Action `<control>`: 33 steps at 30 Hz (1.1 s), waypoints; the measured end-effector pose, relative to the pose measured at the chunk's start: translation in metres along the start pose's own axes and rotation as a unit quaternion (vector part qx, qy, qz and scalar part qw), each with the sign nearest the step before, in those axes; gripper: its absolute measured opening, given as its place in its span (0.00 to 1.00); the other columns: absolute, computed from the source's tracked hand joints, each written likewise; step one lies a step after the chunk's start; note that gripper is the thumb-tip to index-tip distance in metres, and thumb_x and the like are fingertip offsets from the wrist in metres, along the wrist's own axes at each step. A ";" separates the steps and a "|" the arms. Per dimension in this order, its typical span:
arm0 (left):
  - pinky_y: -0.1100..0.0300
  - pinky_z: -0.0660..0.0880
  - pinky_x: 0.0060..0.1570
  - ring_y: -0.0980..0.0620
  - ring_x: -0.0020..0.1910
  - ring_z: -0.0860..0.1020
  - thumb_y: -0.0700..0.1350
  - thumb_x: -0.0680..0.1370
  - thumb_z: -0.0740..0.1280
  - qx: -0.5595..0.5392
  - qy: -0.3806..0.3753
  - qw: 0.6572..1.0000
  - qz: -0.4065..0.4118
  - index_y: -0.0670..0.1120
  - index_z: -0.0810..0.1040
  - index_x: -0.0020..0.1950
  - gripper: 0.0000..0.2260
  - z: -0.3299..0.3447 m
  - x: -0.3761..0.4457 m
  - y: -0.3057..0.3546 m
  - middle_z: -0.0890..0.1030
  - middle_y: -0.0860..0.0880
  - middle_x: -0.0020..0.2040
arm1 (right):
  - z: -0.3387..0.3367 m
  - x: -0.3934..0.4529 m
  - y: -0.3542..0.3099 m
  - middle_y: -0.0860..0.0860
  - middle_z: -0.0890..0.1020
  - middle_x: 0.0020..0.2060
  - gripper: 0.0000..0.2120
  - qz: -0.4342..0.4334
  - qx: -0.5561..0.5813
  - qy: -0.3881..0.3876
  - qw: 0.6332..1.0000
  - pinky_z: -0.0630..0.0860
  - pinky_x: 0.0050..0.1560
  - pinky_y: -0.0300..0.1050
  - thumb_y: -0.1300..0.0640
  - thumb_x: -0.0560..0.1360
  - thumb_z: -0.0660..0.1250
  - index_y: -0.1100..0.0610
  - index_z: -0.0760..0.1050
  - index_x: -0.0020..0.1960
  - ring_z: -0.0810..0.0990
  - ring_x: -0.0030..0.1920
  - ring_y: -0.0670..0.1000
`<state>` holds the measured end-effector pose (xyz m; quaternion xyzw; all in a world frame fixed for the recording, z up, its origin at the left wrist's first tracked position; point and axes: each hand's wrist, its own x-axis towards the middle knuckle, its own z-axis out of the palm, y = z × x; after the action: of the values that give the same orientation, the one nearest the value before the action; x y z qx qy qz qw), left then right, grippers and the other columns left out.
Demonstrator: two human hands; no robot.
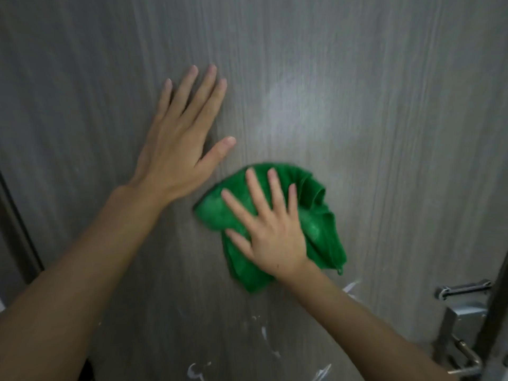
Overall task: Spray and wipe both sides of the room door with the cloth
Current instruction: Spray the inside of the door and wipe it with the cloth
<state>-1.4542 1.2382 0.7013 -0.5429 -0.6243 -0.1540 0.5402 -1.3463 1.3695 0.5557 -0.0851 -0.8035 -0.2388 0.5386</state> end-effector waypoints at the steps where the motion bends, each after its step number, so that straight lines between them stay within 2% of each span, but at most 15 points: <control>1: 0.50 0.37 0.74 0.42 0.78 0.48 0.59 0.81 0.48 -0.007 -0.003 1.000 -0.006 0.42 0.52 0.79 0.31 0.000 0.000 0.003 0.53 0.42 0.79 | 0.004 -0.019 0.000 0.54 0.55 0.76 0.28 -0.042 0.009 -0.018 0.999 0.53 0.72 0.62 0.38 0.78 0.57 0.44 0.59 0.75 0.47 0.77 0.62; 3: 0.51 0.35 0.74 0.41 0.78 0.47 0.57 0.82 0.49 -0.007 0.004 1.000 -0.009 0.42 0.52 0.79 0.29 0.002 -0.003 0.017 0.52 0.40 0.79 | 0.009 -0.054 0.008 0.53 0.57 0.75 0.27 -0.126 0.029 -0.051 0.990 0.74 0.57 0.53 0.38 0.79 0.55 0.45 0.60 0.75 0.46 0.77 0.59; 4: 0.51 0.35 0.74 0.40 0.77 0.48 0.57 0.82 0.49 -0.003 0.012 1.000 0.000 0.42 0.53 0.79 0.29 0.005 -0.004 0.029 0.52 0.39 0.78 | 0.010 -0.068 0.018 0.52 0.58 0.75 0.27 -0.168 0.034 -0.068 0.983 0.76 0.49 0.47 0.39 0.78 0.56 0.45 0.59 0.75 0.46 0.77 0.58; 5: 0.50 0.35 0.74 0.39 0.77 0.49 0.57 0.82 0.49 -0.002 0.019 1.000 0.016 0.42 0.54 0.78 0.28 0.009 -0.006 0.044 0.53 0.38 0.78 | 0.011 -0.079 0.030 0.52 0.59 0.74 0.27 -0.208 0.029 -0.082 0.974 0.74 0.50 0.44 0.39 0.78 0.56 0.46 0.59 0.74 0.45 0.77 0.58; 8: 0.46 0.40 0.74 0.40 0.76 0.52 0.56 0.83 0.49 -0.016 0.016 0.997 0.074 0.44 0.57 0.77 0.26 0.025 -0.005 0.093 0.54 0.41 0.77 | 0.007 -0.092 0.079 0.52 0.60 0.74 0.28 -0.267 0.003 -0.084 0.960 0.66 0.57 0.48 0.38 0.77 0.57 0.47 0.60 0.73 0.44 0.77 0.57; 10: 0.45 0.42 0.75 0.41 0.77 0.53 0.56 0.83 0.49 -0.004 0.005 0.995 0.100 0.45 0.57 0.78 0.26 0.036 0.000 0.116 0.53 0.43 0.77 | -0.003 -0.088 0.117 0.51 0.58 0.76 0.27 -0.223 0.011 -0.049 0.973 0.73 0.49 0.44 0.37 0.77 0.57 0.46 0.61 0.73 0.47 0.77 0.56; 12: 0.46 0.43 0.75 0.41 0.77 0.53 0.57 0.83 0.49 0.011 -0.003 0.994 0.112 0.46 0.57 0.78 0.26 0.044 0.008 0.130 0.54 0.42 0.78 | -0.017 -0.072 0.156 0.52 0.56 0.77 0.28 -0.138 0.004 -0.002 0.990 0.76 0.47 0.50 0.36 0.78 0.55 0.46 0.60 0.74 0.50 0.77 0.58; 13: 0.46 0.43 0.75 0.41 0.77 0.53 0.56 0.83 0.50 0.014 -0.005 0.993 0.113 0.46 0.57 0.78 0.26 0.047 0.012 0.135 0.55 0.42 0.78 | -0.025 -0.059 0.175 0.54 0.58 0.76 0.28 -0.084 -0.011 0.015 0.996 0.74 0.54 0.55 0.36 0.78 0.54 0.46 0.59 0.75 0.52 0.77 0.59; 15: 0.46 0.44 0.75 0.41 0.77 0.53 0.56 0.82 0.52 0.016 -0.008 0.995 0.103 0.46 0.57 0.78 0.26 0.048 0.022 0.143 0.57 0.41 0.78 | -0.040 -0.027 0.209 0.58 0.60 0.75 0.30 0.033 -0.044 0.039 0.998 0.60 0.67 0.66 0.35 0.78 0.52 0.47 0.59 0.75 0.54 0.75 0.63; 17: 0.46 0.44 0.75 0.41 0.77 0.53 0.56 0.82 0.51 0.026 -0.012 0.995 0.092 0.46 0.56 0.78 0.27 0.048 0.029 0.145 0.57 0.40 0.78 | -0.053 0.005 0.230 0.60 0.59 0.76 0.30 0.144 -0.055 0.061 0.986 0.50 0.71 0.66 0.35 0.78 0.52 0.48 0.59 0.76 0.54 0.75 0.64; 19: 0.46 0.44 0.75 0.42 0.77 0.52 0.56 0.82 0.51 0.042 -0.029 0.995 0.091 0.45 0.56 0.78 0.27 0.051 0.033 0.142 0.56 0.40 0.78 | -0.059 0.027 0.235 0.60 0.58 0.76 0.30 0.226 -0.047 0.082 0.969 0.48 0.72 0.65 0.36 0.79 0.50 0.49 0.58 0.77 0.54 0.75 0.65; 22: 0.47 0.44 0.75 0.42 0.77 0.53 0.57 0.82 0.50 0.072 -0.056 0.992 0.091 0.44 0.57 0.78 0.27 0.056 0.032 0.132 0.56 0.40 0.78 | -0.056 0.035 0.224 0.61 0.58 0.76 0.29 0.265 -0.042 0.099 0.958 0.49 0.73 0.66 0.37 0.80 0.48 0.50 0.58 0.77 0.54 0.75 0.65; 26: 0.46 0.46 0.75 0.41 0.77 0.53 0.57 0.82 0.49 0.102 -0.058 0.988 0.100 0.45 0.57 0.78 0.27 0.061 0.029 0.127 0.54 0.41 0.78 | -0.045 0.008 0.191 0.61 0.58 0.76 0.28 0.223 -0.027 0.090 0.970 0.48 0.72 0.66 0.39 0.80 0.51 0.49 0.58 0.76 0.53 0.75 0.66; 30: 0.46 0.46 0.75 0.40 0.77 0.53 0.62 0.82 0.44 0.095 -0.048 0.988 0.109 0.45 0.56 0.78 0.30 0.063 0.031 0.126 0.54 0.40 0.78 | -0.018 -0.047 0.132 0.56 0.52 0.77 0.28 0.150 -0.015 0.033 0.988 0.44 0.73 0.65 0.38 0.79 0.52 0.47 0.56 0.76 0.46 0.76 0.63; 33: 0.47 0.45 0.76 0.40 0.77 0.53 0.63 0.82 0.44 0.075 -0.041 0.989 0.119 0.44 0.56 0.78 0.31 0.063 0.030 0.126 0.53 0.40 0.78 | -0.003 -0.089 0.109 0.55 0.50 0.78 0.27 0.037 -0.013 -0.013 0.999 0.59 0.69 0.63 0.37 0.77 0.56 0.46 0.61 0.74 0.45 0.77 0.61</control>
<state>-1.3749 1.3486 0.6539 -0.5769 -0.5868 -0.0192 0.5679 -1.2652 1.4741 0.5082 -0.1248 -0.8036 -0.2276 0.5355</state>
